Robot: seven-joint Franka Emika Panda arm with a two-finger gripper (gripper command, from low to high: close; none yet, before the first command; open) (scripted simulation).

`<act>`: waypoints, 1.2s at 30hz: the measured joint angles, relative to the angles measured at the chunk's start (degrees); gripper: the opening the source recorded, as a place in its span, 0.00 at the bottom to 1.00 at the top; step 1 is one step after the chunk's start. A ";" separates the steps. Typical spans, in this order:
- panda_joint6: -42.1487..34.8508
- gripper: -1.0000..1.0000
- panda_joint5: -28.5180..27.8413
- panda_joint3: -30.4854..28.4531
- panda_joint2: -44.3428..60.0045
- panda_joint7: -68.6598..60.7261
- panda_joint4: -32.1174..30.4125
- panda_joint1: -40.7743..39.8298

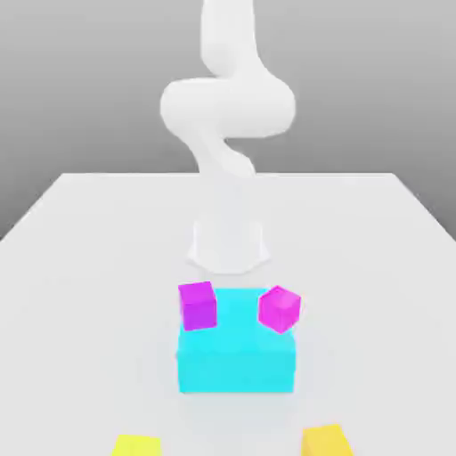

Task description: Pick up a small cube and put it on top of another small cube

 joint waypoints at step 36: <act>26.23 0.00 -8.13 5.18 69.87 7.39 1.15 6.25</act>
